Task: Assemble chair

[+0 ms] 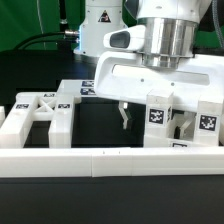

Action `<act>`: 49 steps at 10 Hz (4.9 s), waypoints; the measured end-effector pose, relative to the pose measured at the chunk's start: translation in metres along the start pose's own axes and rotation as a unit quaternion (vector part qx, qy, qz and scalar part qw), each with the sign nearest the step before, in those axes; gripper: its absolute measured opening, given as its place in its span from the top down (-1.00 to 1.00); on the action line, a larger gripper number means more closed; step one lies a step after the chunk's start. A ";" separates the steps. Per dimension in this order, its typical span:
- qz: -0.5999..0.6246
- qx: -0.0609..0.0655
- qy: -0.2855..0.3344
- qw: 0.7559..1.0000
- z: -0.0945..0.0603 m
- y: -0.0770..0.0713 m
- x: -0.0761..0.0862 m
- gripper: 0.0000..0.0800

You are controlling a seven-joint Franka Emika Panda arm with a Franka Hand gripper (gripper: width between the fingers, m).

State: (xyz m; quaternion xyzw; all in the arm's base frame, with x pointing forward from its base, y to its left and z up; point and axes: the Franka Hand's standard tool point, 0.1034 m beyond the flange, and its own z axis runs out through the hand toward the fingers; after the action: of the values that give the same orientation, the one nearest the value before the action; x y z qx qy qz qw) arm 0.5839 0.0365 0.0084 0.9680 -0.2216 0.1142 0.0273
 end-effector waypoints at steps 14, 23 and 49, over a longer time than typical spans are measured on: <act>-0.138 0.005 -0.024 0.990 -0.051 0.022 0.043 0.92; -0.204 -0.017 -0.273 0.940 -0.061 0.046 0.043 0.92; -0.209 -0.074 -0.397 0.891 -0.060 0.097 0.059 -0.62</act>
Offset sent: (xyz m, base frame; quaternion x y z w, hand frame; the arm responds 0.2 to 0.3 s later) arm -0.0011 0.0018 0.0005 0.0004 -0.0006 -0.0028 1.0000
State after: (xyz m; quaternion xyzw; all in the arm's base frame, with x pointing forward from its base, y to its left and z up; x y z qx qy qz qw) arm 0.5810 -0.0696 0.0811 0.9518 -0.0140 -0.3047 0.0319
